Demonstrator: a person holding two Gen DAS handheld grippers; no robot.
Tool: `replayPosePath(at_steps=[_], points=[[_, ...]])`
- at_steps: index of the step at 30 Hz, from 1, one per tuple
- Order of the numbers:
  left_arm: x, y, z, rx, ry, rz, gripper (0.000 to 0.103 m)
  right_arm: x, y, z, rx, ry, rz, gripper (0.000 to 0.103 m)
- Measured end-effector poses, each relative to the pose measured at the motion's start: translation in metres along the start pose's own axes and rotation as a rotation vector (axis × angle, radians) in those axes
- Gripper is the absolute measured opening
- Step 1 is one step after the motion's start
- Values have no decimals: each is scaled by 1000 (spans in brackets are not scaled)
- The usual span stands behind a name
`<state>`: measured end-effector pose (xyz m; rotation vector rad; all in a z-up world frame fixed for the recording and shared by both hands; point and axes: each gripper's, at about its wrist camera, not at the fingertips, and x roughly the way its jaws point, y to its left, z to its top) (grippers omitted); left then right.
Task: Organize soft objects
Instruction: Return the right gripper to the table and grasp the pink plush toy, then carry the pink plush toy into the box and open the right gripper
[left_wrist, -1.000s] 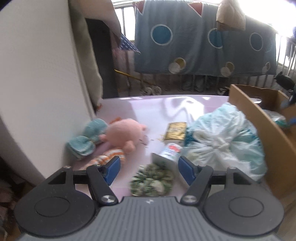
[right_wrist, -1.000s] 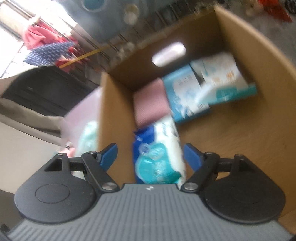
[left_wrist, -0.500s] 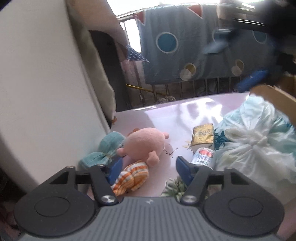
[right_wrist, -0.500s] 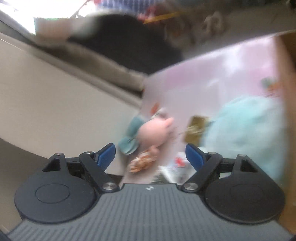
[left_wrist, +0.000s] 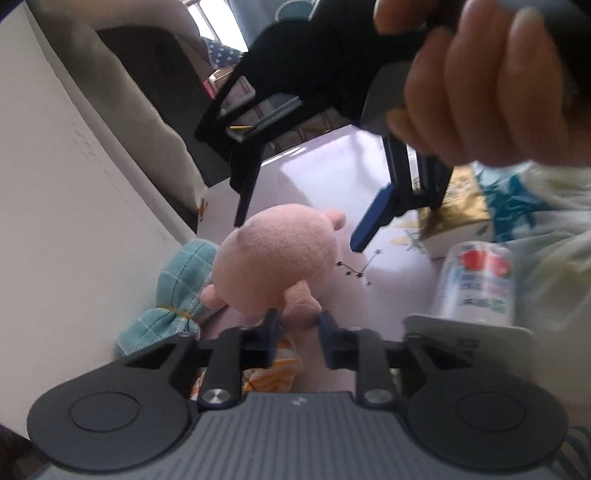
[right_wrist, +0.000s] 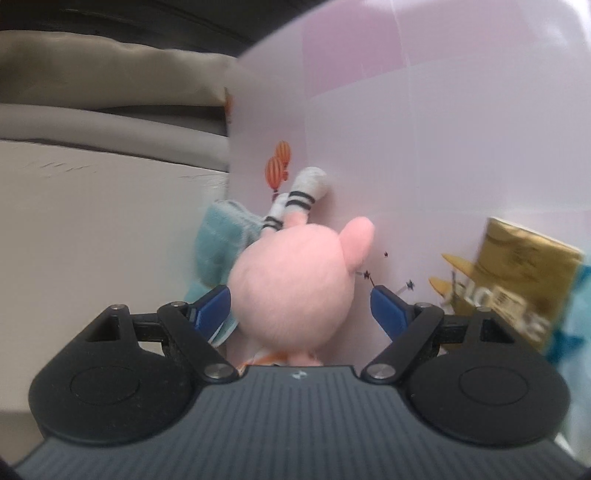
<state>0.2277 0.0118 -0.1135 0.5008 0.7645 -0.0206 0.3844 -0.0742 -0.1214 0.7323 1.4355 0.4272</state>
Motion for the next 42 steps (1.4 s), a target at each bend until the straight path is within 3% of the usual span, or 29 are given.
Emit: replayPosePath(at_steps=[5,8,15,22,28,37,42], points=[[-1,6,0,-29,-20,-34,12,17,0,2,13,10,85,85],[-4,8,-1,-46,-25,-50,11,26,1,-3,4,2,75,81],[-33,16,6,-71,-69,-41,10,-6,12,-20,-7,-48,113,76],[-104,15,15,-113,-168,-88,10,-87,18,-56,-34,-100,192,76],[-169,-13,22,-98,-269,-165,11,-175,-7,-100,-45,-182,238,76],[-235,-96,47,-11,-373,-373,12,-311,-92,-168,17,-389,239,76],[-241,-150,56,94,-356,-498,22,-375,-162,-197,117,-509,163,76]])
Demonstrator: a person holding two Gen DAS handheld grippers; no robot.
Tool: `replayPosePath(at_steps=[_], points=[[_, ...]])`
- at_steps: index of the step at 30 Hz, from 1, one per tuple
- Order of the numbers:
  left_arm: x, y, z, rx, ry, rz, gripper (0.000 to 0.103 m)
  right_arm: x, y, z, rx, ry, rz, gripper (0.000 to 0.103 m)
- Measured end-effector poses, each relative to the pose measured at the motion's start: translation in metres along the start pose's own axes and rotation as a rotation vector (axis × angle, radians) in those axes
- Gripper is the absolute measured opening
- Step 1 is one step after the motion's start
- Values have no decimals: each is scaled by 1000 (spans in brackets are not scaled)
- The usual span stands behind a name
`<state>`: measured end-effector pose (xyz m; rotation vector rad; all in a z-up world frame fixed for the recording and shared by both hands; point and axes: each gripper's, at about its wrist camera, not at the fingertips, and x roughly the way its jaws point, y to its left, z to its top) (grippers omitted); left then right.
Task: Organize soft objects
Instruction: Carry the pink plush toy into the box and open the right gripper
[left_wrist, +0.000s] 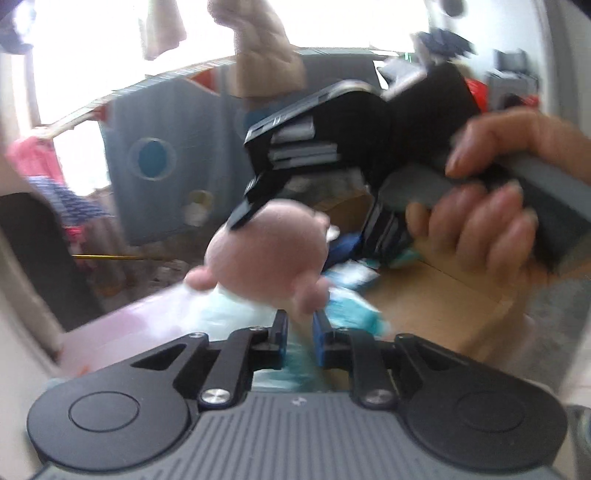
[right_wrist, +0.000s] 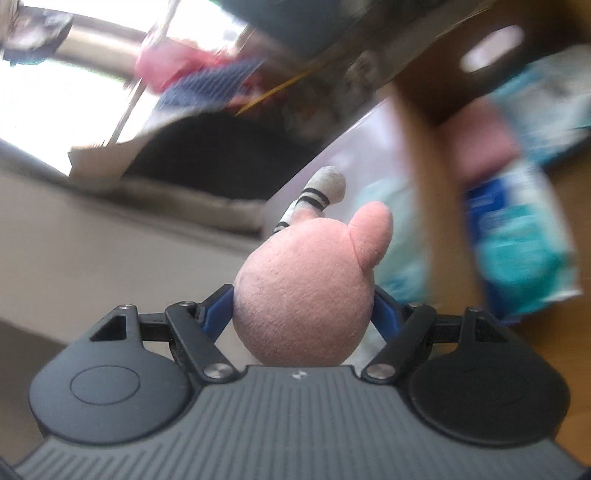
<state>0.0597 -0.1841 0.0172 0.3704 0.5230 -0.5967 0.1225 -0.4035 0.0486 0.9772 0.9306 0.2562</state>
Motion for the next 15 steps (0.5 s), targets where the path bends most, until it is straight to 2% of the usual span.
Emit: replayPosePath(at_steps=[2,6,9,11,15], points=[[11,-13,-2,16,46,-41,28,-28,-24,9,27,-50,-43,76],[25,-18,-8,14,103,-44,36,-61,-59,29,23,-110,-165,77],[30,-9,-13,-2,123,-28,43,-63,-70,44,-45,-110,-318,77],[28,-4,-12,-11,133,-2,44,-57,-73,55,-99,-82,-428,77],[20,15,-18,-43,157,50,46,-26,-69,59,-304,-37,-711,79]])
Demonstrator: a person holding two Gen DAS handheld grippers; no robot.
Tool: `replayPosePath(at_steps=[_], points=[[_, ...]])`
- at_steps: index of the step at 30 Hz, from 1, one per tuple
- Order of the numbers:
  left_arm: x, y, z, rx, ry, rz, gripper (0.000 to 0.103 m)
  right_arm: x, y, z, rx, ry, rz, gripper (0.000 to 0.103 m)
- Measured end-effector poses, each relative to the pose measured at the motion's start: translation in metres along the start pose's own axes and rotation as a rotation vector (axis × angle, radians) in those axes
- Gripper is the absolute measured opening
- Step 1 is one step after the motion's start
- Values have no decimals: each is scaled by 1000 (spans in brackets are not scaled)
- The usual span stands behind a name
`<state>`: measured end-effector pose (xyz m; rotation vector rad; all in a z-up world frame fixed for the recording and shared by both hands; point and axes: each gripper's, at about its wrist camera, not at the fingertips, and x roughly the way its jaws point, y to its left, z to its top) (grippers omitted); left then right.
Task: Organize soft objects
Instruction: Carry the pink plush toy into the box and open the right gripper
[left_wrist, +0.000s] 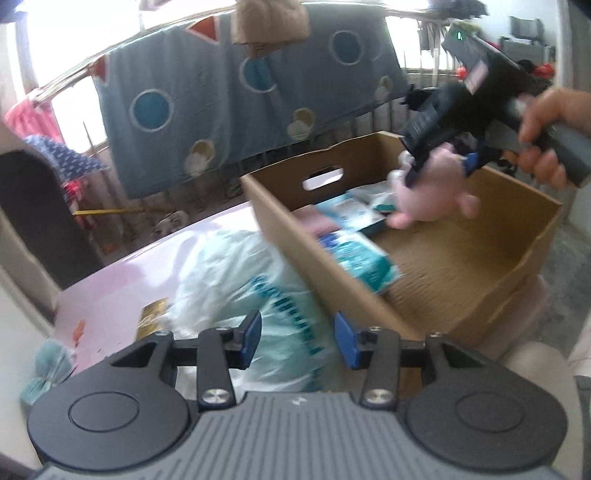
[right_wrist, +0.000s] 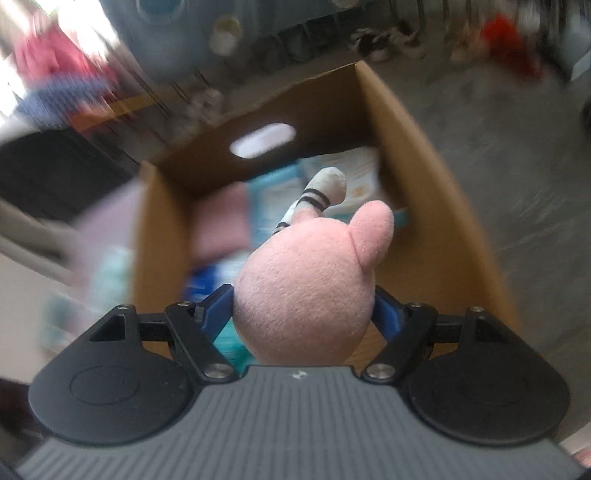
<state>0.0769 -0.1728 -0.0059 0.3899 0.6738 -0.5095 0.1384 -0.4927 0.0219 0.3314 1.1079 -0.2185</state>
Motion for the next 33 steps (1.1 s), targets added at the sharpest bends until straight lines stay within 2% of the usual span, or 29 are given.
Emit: replayPosePath(at_steps=[1,3,5,8,11,16,20,24,25,26,28,30,33], points=[[-3,5,0,-8,5,10,46,13,11,2,-57,3,-74,80],[-5,13,-3,-22,16,29,46,33,21,2,-130,30,-160,80],[-3,21,-7,-35,31,43,46,52,32,0,-157,66,-169,81],[-2,31,-14,-51,49,54,46,57,51,-6,-167,87,-125,86],[-5,38,-20,-61,64,61,47,49,64,-8,-169,57,-77,89],[-3,45,-31,-71,85,66,47,21,56,-3,-63,-12,140,97],[-2,50,-39,-82,99,69,47,18,34,1,19,-25,159,97],[-4,55,-43,-106,102,64,47,44,22,-10,92,20,196,96],[-5,56,-44,-110,102,65,47,51,25,-16,90,16,178,96],[-6,57,-45,-114,101,68,47,54,28,-18,69,6,152,91],[-8,59,-45,-117,100,72,47,57,34,-20,27,-15,89,73],[-10,61,-46,-121,97,77,47,56,33,-18,26,-12,83,71],[-12,65,-46,-136,94,81,47,44,42,-13,-85,-47,-50,71]])
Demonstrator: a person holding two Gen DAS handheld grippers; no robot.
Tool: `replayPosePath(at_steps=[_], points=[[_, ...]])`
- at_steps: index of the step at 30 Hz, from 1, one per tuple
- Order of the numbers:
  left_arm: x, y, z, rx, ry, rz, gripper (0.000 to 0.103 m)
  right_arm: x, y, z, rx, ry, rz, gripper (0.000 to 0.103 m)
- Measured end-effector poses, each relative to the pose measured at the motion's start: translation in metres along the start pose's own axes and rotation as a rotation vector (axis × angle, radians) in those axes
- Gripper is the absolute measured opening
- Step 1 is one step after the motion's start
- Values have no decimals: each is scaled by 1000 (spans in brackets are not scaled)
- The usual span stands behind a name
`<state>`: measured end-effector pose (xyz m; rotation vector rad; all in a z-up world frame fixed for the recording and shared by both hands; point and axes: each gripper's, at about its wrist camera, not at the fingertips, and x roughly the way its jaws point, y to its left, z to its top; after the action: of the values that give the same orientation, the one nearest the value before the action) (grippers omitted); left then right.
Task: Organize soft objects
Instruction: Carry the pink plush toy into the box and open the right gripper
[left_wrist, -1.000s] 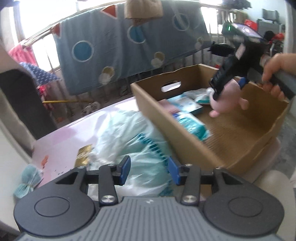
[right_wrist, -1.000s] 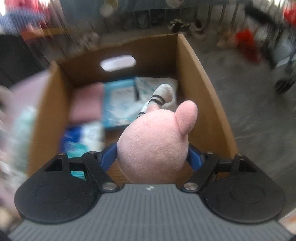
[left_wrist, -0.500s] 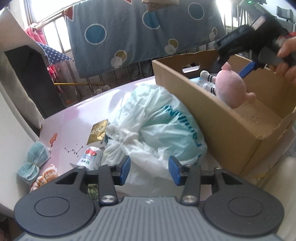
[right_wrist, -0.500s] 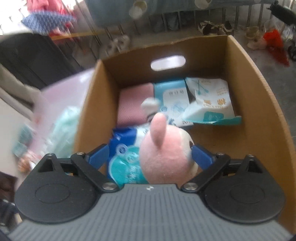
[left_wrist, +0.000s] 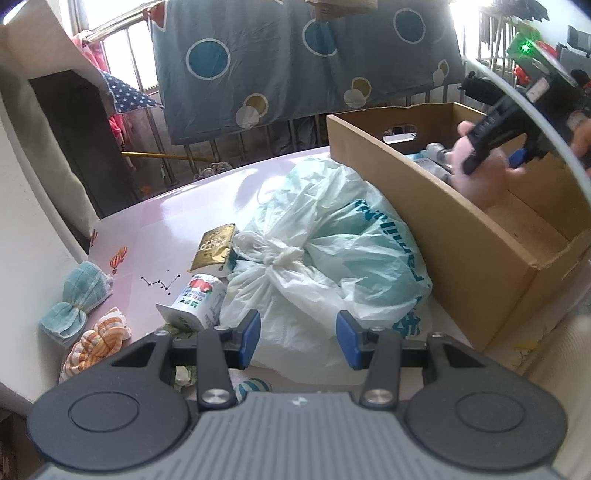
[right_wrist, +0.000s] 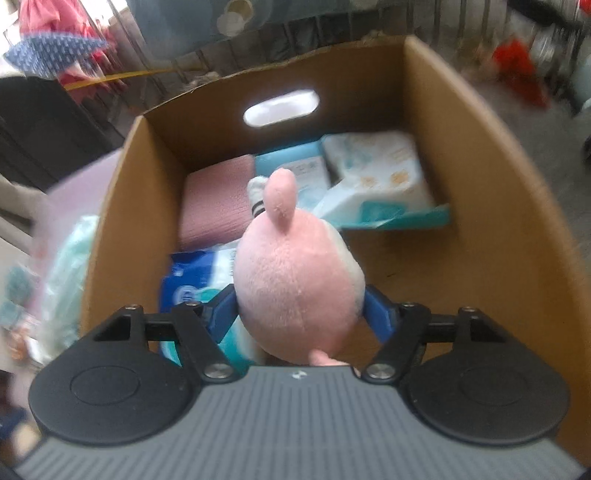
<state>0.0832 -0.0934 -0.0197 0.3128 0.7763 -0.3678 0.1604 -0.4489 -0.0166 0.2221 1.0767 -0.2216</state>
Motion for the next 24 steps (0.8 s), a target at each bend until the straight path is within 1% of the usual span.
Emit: replayPosePath(at_steps=[2,4,5,6,7,9,10,11,13,15,17,19,20,21,22,24], points=[[0,2,0,-7,-1,0,47,-6,14,-2,-131,-37,-125,71],[-1,3,0,-8,-1,3,47,0,30,-9,-252,-41,-227,73],[-1,4,0,-8,-1,4,47,4,36,-13,-289,-32,-249,74],[-1,4,-1,-8,0,4,47,11,43,-18,-323,-18,-249,76],[-1,4,-1,-7,0,6,47,13,48,-23,-338,-2,-227,77],[-2,5,-2,-7,3,10,47,12,51,-25,-315,17,-142,81],[-2,6,-3,-7,4,13,47,7,50,-23,-273,21,-70,82],[-2,7,-4,-8,6,16,47,1,47,-21,-233,14,-33,89],[-2,9,-5,-15,9,20,47,-13,37,-14,-149,-20,42,89],[-2,12,-5,-25,11,20,47,-22,25,-6,-82,-48,50,89],[-2,13,-6,-31,10,20,47,-23,10,-1,-32,-56,50,87],[-4,13,-7,-31,7,22,47,-16,1,-2,19,-36,63,78],[-5,13,-7,-31,6,24,47,-9,-1,-7,45,-6,74,68],[-5,14,-7,-31,4,25,47,-4,-4,-11,69,13,84,69],[-6,15,-8,-31,4,28,47,-2,-6,-14,82,5,87,72],[-7,18,-9,-32,4,41,50,-3,-10,-15,102,2,102,73]])
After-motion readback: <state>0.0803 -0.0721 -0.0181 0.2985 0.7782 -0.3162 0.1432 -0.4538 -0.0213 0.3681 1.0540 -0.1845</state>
